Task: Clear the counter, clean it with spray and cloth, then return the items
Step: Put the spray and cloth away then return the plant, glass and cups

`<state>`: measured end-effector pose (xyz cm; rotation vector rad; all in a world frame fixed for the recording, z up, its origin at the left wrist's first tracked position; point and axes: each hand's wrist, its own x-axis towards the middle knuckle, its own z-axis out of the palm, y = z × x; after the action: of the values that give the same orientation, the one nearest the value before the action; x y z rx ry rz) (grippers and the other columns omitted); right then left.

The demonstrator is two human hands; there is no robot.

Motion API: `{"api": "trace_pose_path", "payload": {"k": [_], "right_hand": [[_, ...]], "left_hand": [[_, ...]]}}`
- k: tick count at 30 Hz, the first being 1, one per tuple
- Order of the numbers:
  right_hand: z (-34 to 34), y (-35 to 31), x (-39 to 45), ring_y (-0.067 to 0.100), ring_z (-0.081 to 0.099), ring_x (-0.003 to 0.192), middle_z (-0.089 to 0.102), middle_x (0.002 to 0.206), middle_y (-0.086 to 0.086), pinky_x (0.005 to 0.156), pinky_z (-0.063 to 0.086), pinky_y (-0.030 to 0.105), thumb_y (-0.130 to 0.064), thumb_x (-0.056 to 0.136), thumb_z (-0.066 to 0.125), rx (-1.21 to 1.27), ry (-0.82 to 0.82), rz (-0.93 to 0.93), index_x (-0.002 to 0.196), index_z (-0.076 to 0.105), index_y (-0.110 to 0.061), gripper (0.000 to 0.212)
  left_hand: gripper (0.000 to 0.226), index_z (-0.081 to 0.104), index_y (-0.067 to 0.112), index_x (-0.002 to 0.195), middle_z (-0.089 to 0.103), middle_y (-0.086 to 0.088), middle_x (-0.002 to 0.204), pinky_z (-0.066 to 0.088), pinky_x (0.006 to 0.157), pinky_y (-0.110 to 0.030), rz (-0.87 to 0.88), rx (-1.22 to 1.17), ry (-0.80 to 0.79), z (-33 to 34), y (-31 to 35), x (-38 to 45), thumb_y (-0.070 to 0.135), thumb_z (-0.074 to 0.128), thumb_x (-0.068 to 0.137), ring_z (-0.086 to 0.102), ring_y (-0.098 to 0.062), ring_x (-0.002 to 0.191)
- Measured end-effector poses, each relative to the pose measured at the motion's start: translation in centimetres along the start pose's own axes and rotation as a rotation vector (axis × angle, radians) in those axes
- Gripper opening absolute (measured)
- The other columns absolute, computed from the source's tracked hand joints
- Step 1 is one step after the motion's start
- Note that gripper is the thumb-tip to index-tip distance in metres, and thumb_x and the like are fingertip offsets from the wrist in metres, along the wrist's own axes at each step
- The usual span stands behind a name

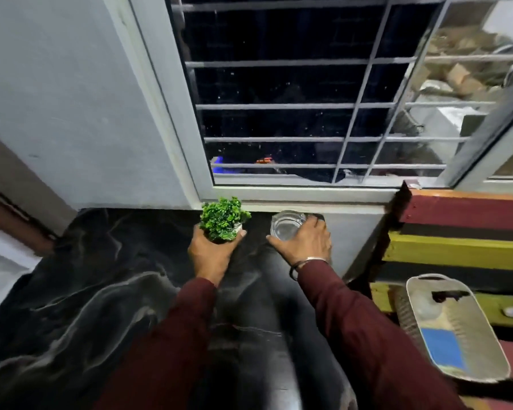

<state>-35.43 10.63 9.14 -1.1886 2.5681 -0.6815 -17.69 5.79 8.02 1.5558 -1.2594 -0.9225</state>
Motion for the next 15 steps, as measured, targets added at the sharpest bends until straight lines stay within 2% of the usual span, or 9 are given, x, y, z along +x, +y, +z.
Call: {"api": "trace_pose_path", "payload": {"k": [3, 5, 9, 15], "right_hand": [[2.7, -1.1, -0.6, 0.035, 0.045, 0.118, 0.05, 0.128, 0.016, 0.1, 0.038, 0.044, -0.079, 0.047, 0.065, -0.072, 0.014, 0.104, 0.133, 0.039, -0.003, 0.118], [4.0, -1.5, -0.9, 0.035, 0.045, 0.115, 0.05, 0.126, 0.015, 0.098, 0.039, 0.043, -0.078, 0.049, 0.066, -0.113, 0.031, 0.123, 0.132, 0.039, -0.006, 0.114], [5.8, -2.0, 0.3, 0.033, 0.043, 0.113, 0.048, 0.126, 0.015, 0.098, 0.037, 0.039, -0.072, 0.053, 0.069, -0.134, 0.0, 0.142, 0.136, 0.034, -0.009, 0.11], [9.7, -2.1, 4.1, 0.034, 0.041, 0.117, 0.046, 0.128, 0.017, 0.099, 0.037, 0.039, -0.067, 0.057, 0.073, -0.155, -0.067, 0.158, 0.132, 0.034, -0.008, 0.104]], "left_hand": [[0.063, 0.063, 0.021, 0.108, 0.071, 0.003, 0.1, 0.046, 0.079, -0.022, -0.011, 0.018, -0.044, 0.0, -2.0, 2.7, 0.032, 0.099, 0.058, 0.064, -0.012, 0.089], [0.063, 0.064, 0.016, 0.109, 0.072, -0.004, 0.102, 0.044, 0.078, -0.023, -0.034, 0.056, -0.058, 0.2, -2.8, 4.1, 0.033, 0.098, 0.059, 0.063, -0.016, 0.088], [0.06, 0.062, 0.008, 0.113, 0.072, -0.015, 0.11, 0.042, 0.079, -0.023, -0.099, 0.068, -0.113, 2.0, -3.9, 6.6, 0.026, 0.095, 0.066, 0.068, -0.03, 0.101], [0.06, 0.068, 0.014, 0.116, 0.074, -0.003, 0.106, 0.049, 0.085, -0.023, -0.056, 0.118, -0.309, 4.8, -7.0, 11.1, 0.024, 0.096, 0.065, 0.067, -0.018, 0.094]]}}
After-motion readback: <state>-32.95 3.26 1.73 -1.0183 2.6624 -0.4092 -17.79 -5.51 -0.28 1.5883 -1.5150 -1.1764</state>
